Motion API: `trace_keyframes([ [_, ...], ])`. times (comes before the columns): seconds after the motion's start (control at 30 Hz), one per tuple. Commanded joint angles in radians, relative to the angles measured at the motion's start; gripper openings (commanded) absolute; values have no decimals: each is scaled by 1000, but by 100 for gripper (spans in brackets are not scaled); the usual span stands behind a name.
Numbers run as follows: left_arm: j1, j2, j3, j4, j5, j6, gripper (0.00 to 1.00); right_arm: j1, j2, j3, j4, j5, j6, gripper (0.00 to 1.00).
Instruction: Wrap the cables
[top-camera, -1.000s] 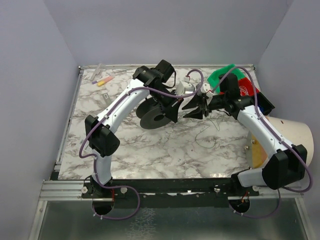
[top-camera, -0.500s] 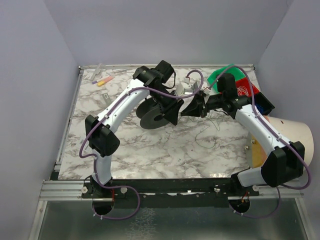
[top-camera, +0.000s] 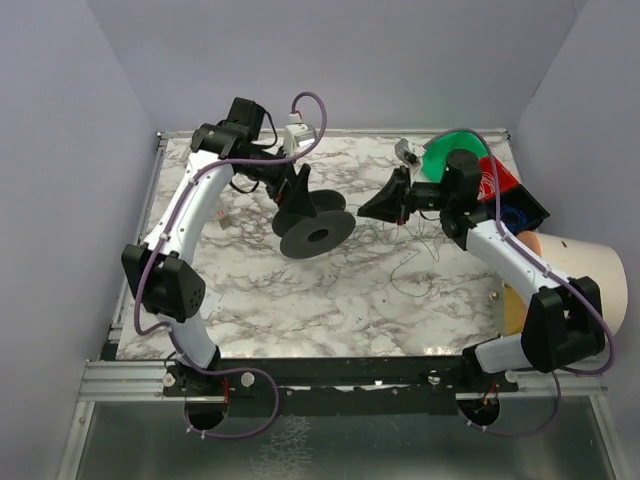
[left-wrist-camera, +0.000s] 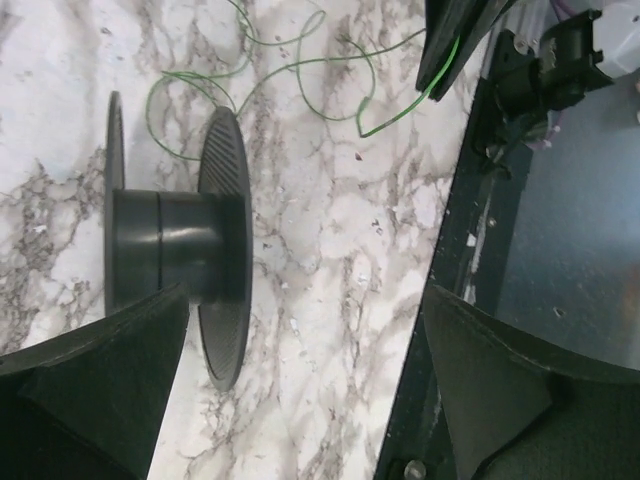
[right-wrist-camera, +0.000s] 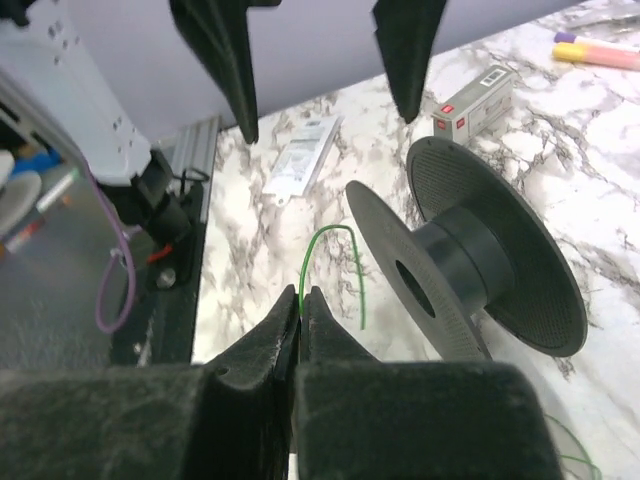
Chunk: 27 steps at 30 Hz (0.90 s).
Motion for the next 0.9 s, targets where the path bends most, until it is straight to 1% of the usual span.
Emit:
trace_keyframes([
  [0.0, 16, -130, -186, 259, -7, -25, 99, -21, 41, -39, 321, 133, 368, 0],
  [0.07, 11, -189, -291, 369, -73, -53, 99, -22, 68, -34, 310, 188, 396, 1],
  [0.13, -7, -244, -378, 450, -157, -44, 99, -25, 99, -27, 311, 214, 429, 0],
  [0.2, -43, -293, -451, 522, -280, -19, 99, -25, 132, -17, 321, 233, 477, 0],
  [0.27, -69, -306, -476, 557, -384, -7, 99, -26, 159, 2, 322, 254, 519, 1],
  [0.33, -76, -302, -475, 595, -449, -29, 99, -26, 185, 16, 321, 270, 571, 0],
  [0.4, -85, -301, -472, 647, -494, -63, 99, -26, 207, 15, 361, 266, 644, 1],
  [0.43, -87, -293, -459, 661, -485, -83, 99, -25, 220, 10, 404, 262, 701, 1],
  [0.57, -85, -251, -410, 710, -399, -198, 99, -31, 261, -33, 740, 246, 985, 0],
  [0.63, -82, -243, -413, 745, -323, -252, 99, -37, 264, -35, 879, 248, 1095, 1],
  [0.7, -76, -246, -437, 810, -212, -317, 99, -47, 263, -38, 999, 268, 1201, 1],
  [0.77, -71, -244, -455, 881, -107, -380, 99, -58, 260, -29, 1079, 281, 1270, 0],
  [0.87, -69, -219, -448, 974, 0, -461, 99, -64, 255, -10, 1122, 292, 1337, 0],
])
